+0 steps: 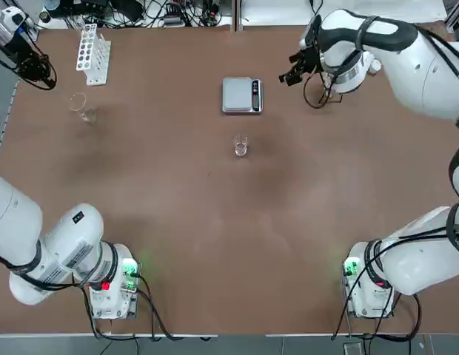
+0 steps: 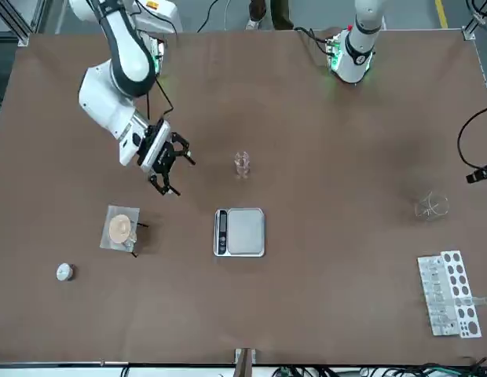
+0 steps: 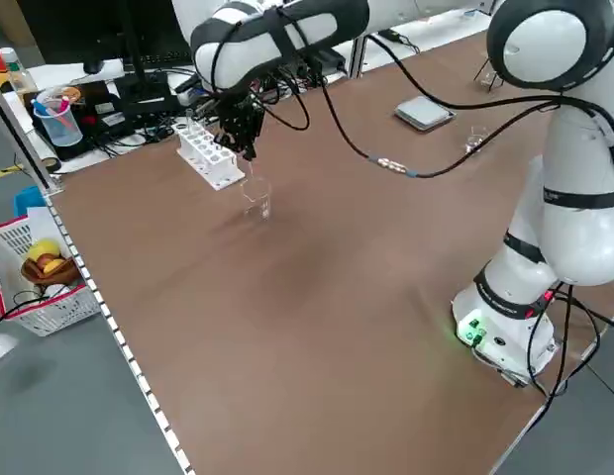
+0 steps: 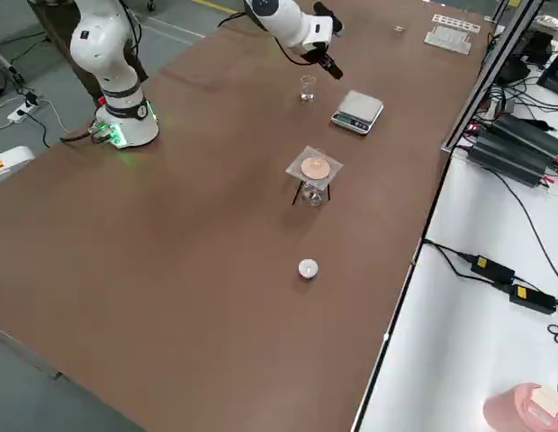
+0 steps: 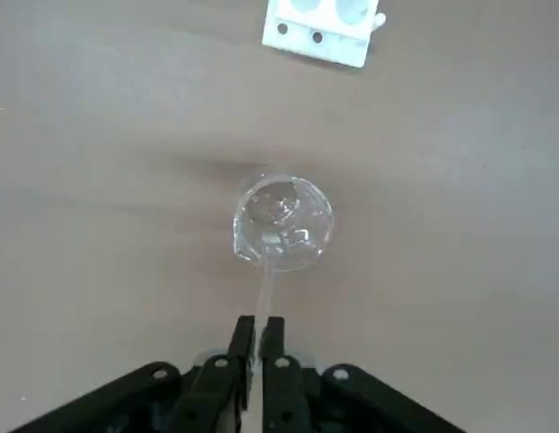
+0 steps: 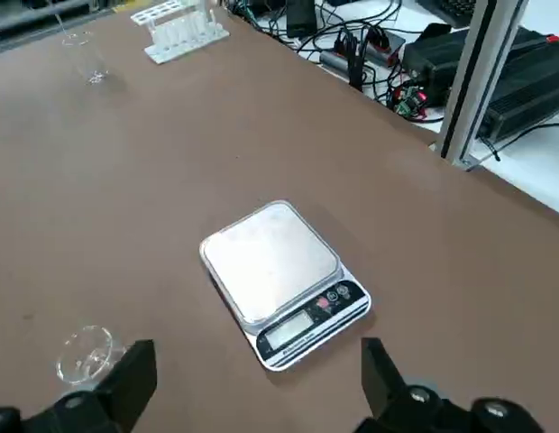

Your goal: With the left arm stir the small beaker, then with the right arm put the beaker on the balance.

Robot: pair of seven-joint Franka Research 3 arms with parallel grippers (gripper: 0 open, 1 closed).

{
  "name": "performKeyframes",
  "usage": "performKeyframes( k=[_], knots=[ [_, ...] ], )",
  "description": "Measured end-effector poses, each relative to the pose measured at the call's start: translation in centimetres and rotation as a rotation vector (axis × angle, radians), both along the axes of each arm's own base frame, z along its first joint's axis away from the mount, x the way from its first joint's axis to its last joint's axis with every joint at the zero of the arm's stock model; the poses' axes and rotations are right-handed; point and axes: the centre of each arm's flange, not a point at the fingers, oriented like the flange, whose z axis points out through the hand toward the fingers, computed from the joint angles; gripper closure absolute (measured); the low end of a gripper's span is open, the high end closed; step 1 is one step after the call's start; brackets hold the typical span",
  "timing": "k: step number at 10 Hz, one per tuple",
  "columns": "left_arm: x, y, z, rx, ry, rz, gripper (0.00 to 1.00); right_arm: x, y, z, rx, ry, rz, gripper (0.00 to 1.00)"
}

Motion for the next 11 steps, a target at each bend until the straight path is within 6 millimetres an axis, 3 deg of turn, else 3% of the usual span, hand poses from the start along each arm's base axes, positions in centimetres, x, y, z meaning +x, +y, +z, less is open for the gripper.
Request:
performKeyframes(
  k=[5,8,11],
  knots=[
    [0.8,0.4,-4.1,-0.031,0.002,-0.026,0.93,-0.7,-0.5,-3.9,0.026,-0.069,0.034,0.00],
    [1.5,-0.6,-5.2,-0.044,0.002,-0.043,0.93,-1.4,0.6,-6.9,0.069,-0.191,0.188,0.00],
    [1.8,-0.8,-6.7,-0.054,0.004,-0.046,0.93,-1.5,0.3,-8.4,0.056,-0.244,0.246,0.00]
  ],
)
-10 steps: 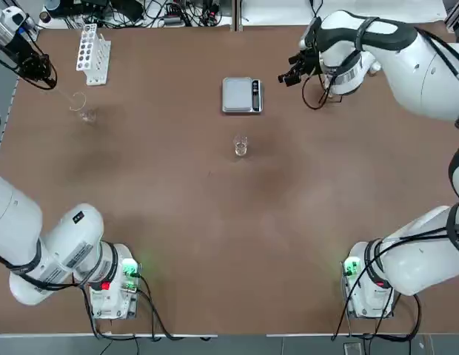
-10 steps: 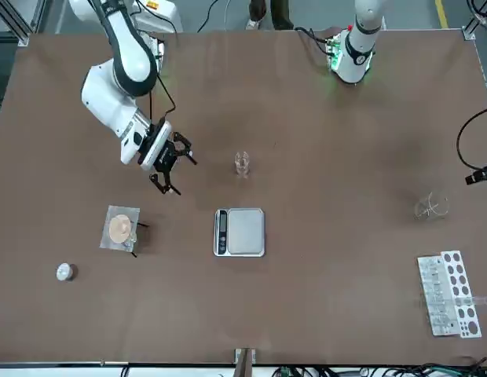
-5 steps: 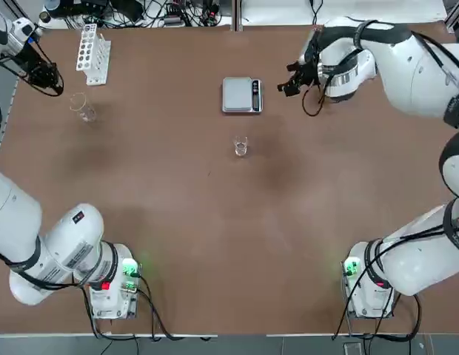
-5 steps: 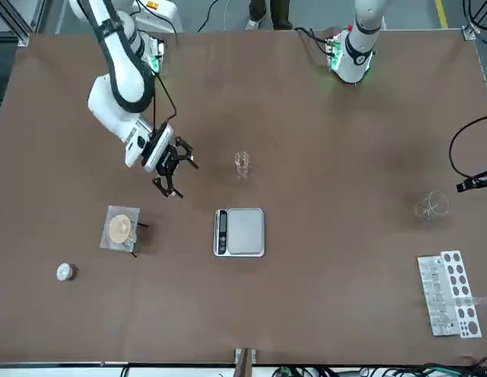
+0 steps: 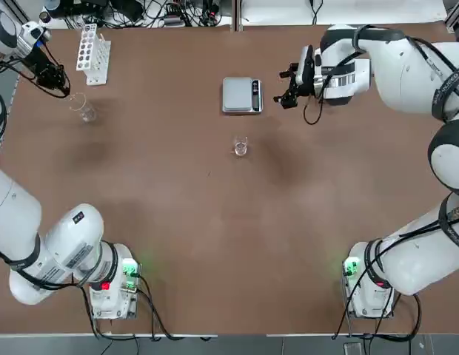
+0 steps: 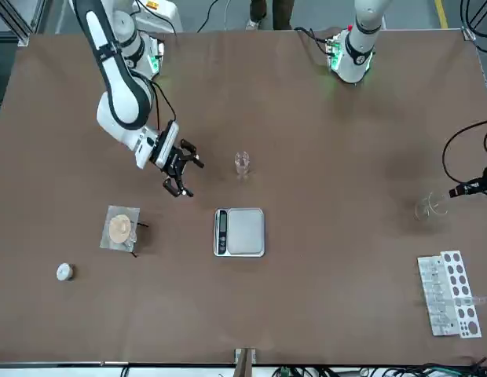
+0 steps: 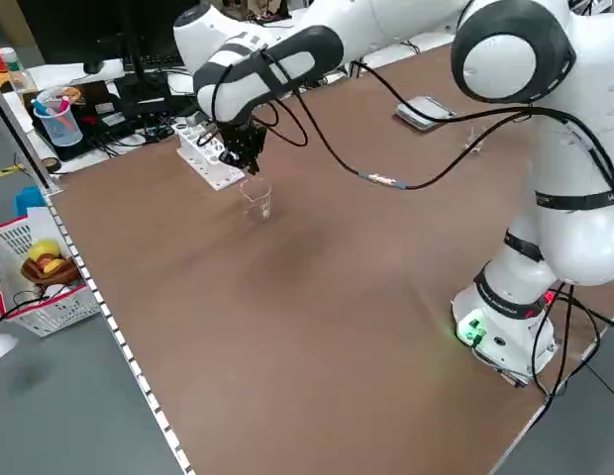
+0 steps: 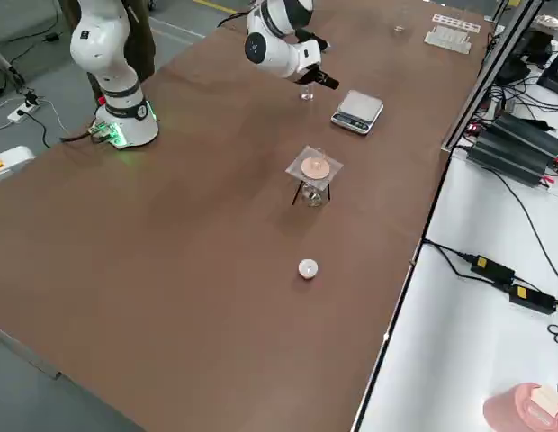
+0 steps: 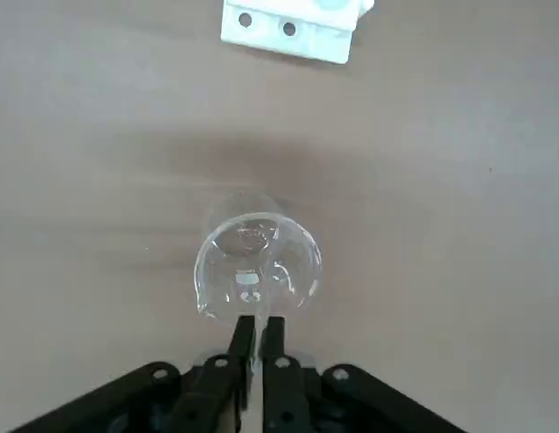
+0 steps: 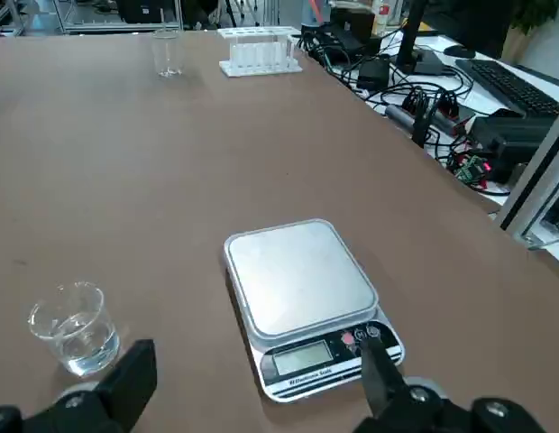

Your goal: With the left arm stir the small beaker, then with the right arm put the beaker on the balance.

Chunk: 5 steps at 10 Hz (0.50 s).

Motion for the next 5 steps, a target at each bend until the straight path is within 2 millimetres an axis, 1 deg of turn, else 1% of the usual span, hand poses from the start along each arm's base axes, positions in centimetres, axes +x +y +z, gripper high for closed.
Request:
performKeyframes(
  k=[1,3,5],
  knots=[
    [0.1,-0.1,-0.5,-0.003,-0.001,-0.002,0.93,-0.3,0.2,-0.7,0.010,0.015,0.013,0.00],
    [0.6,-0.7,-1.6,-0.014,-0.002,-0.030,0.93,-1.4,0.5,-3.0,0.046,0.051,0.009,0.00],
    [0.7,-1.0,-2.2,-0.020,0.002,-0.037,0.93,-2.8,0.7,-5.2,0.082,0.029,-0.009,0.00]
  ],
)
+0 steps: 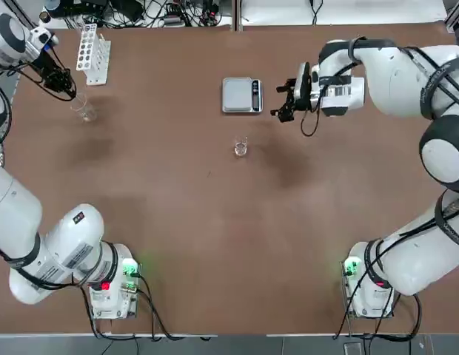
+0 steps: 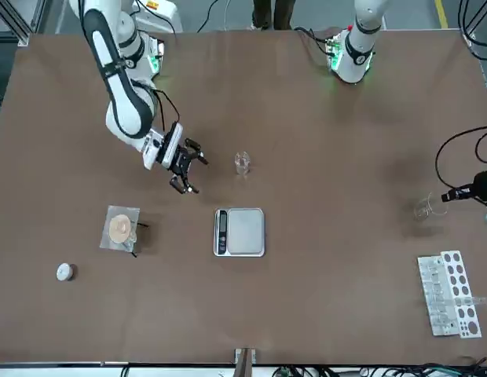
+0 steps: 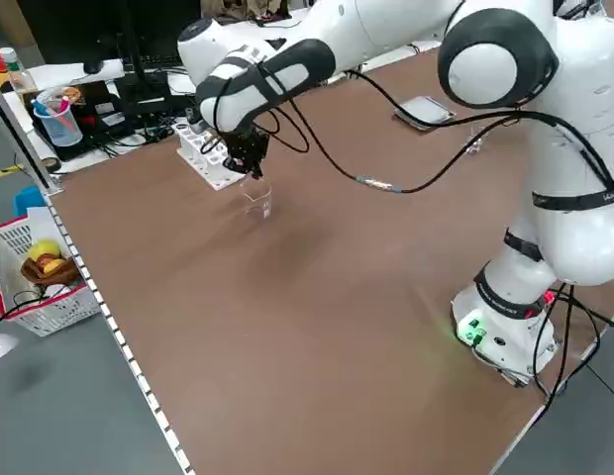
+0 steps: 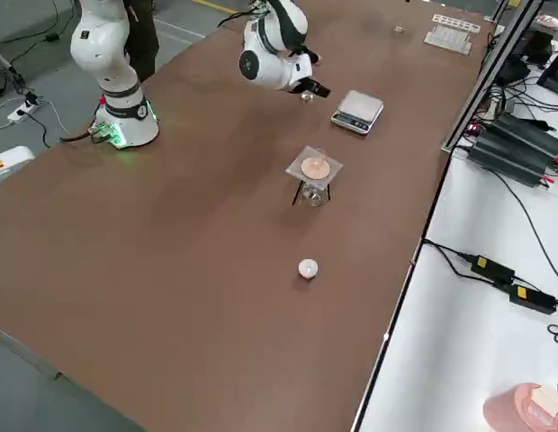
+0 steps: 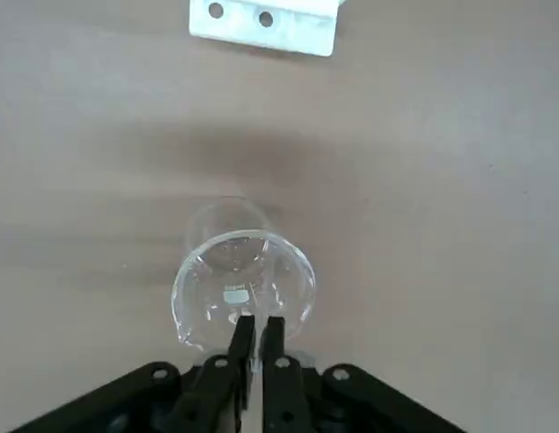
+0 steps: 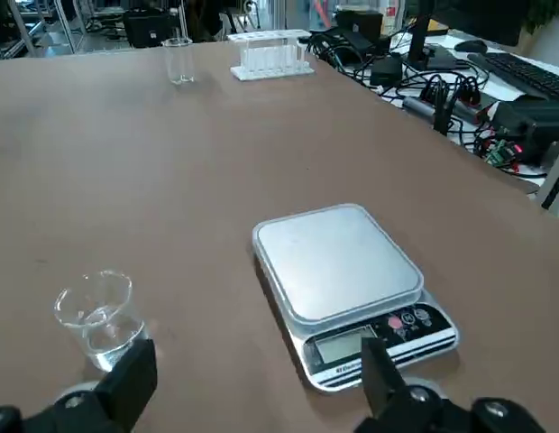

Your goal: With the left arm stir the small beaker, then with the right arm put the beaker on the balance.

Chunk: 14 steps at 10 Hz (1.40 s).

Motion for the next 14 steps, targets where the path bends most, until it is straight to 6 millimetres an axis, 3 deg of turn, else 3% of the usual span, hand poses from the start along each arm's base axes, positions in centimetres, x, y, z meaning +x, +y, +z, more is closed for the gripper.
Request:
performKeyframes(
  k=[2,5,9,10,12,14],
  knots=[
    [0.1,0.0,-0.1,0.001,-0.004,-0.003,0.93,-1.3,0.7,-2.0,0.044,-0.003,0.014,0.00],
    [0.2,0.0,-0.5,0.001,-0.011,-0.011,0.84,-2.9,2.6,-5.0,0.105,-0.017,0.066,0.00],
    [0.4,0.2,-0.4,0.007,-0.025,-0.008,0.81,-4.4,2.7,-7.1,0.154,-0.010,0.113,0.00],
    [0.6,0.4,0.2,0.014,-0.038,-0.007,0.73,-4.8,2.8,-7.5,0.172,-0.012,0.127,0.00],
    [1.2,0.6,3.6,0.058,-0.082,-0.018,0.48,-5.6,2.9,-9.3,0.194,0.004,0.146,0.00],
    [1.4,-1.1,8.8,0.098,-0.129,-0.047,0.38,-5.8,2.0,-11.1,0.191,0.027,0.132,0.00]
  ],
)
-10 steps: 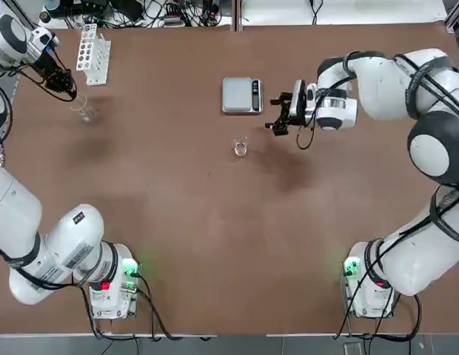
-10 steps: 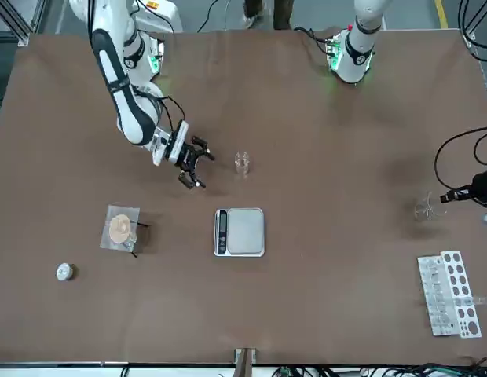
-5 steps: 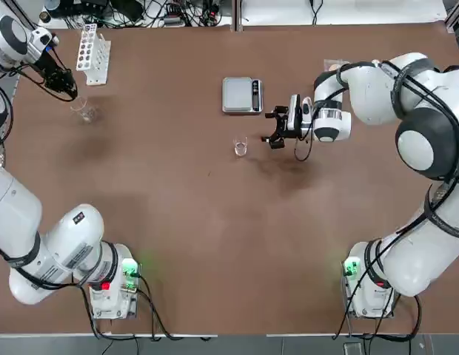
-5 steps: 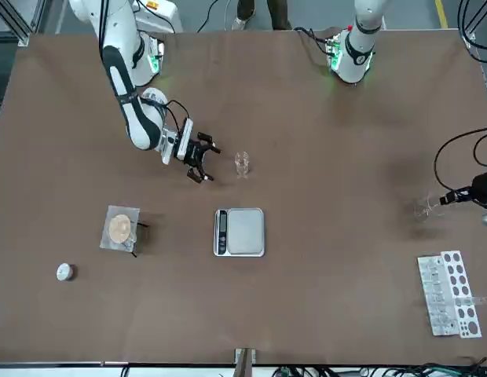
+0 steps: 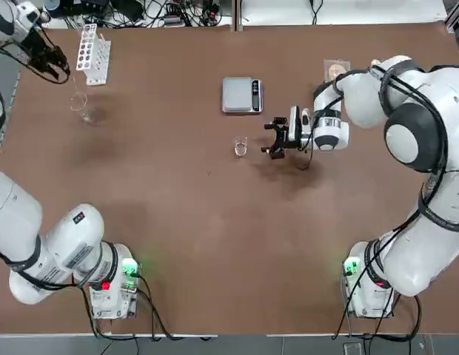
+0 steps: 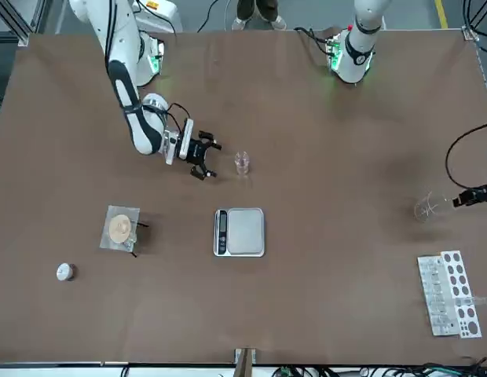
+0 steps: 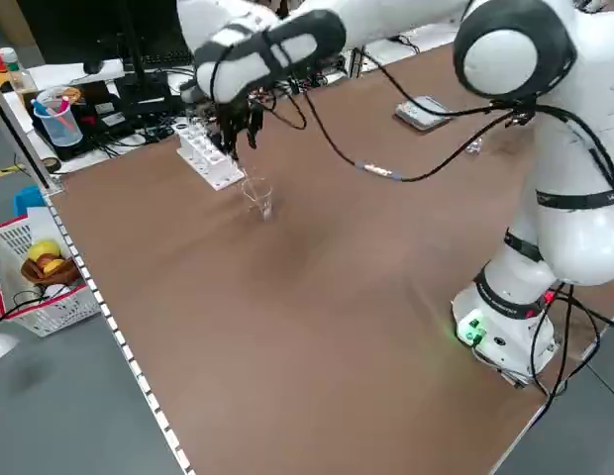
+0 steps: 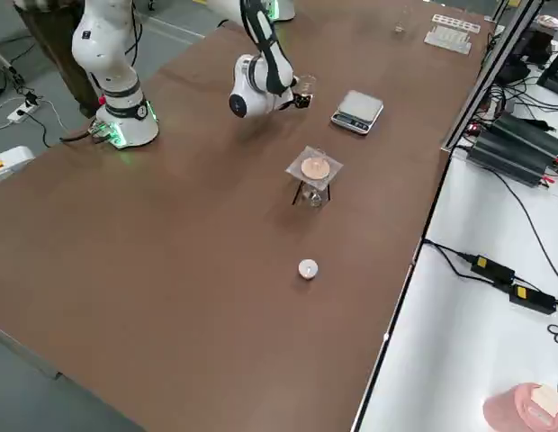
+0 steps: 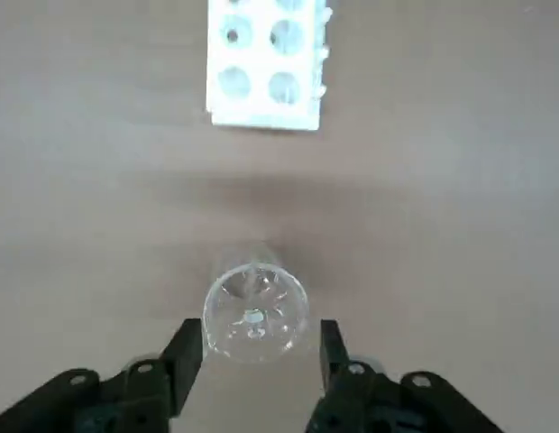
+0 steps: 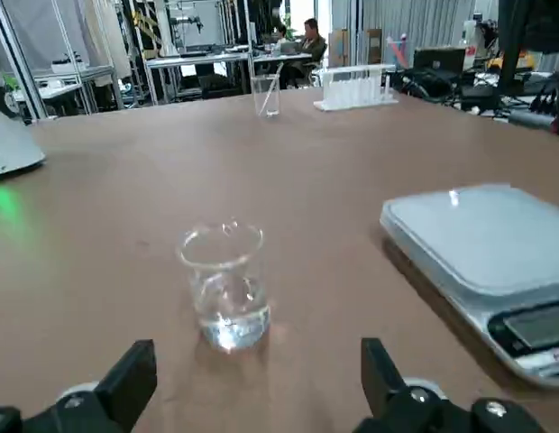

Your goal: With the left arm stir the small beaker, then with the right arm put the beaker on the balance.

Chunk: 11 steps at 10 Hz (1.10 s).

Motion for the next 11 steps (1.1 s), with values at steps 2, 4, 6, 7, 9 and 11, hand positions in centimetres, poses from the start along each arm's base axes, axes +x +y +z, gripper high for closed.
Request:
performKeyframes(
  k=[2,4,6,7,9,11],
  knots=[
    [0.0,-2.4,5.1,0.040,-0.050,-0.032,0.19,0.3,0.0,-0.9,0.023,0.011,-0.029,0.00],
    [0.4,-6.6,9.0,0.060,-0.087,-0.064,0.00,0.6,0.8,-1.4,0.044,0.013,-0.040,0.00],
    [0.8,-11.1,12.5,0.071,-0.115,-0.111,0.00,0.4,1.6,-2.2,0.051,0.014,-0.036,0.00],
    [0.8,-12.2,14.0,0.063,-0.096,-0.103,0.00,0.3,2.0,-2.6,0.054,0.011,-0.027,0.00],
    [0.6,-13.3,17.2,0.056,-0.076,-0.061,0.00,0.5,3.3,-2.6,0.066,-0.004,-0.006,0.00],
    [0.2,-17.3,19.3,0.075,-0.029,-0.063,0.00,0.3,4.7,-2.3,0.086,-0.007,0.000,0.00]
  ],
)
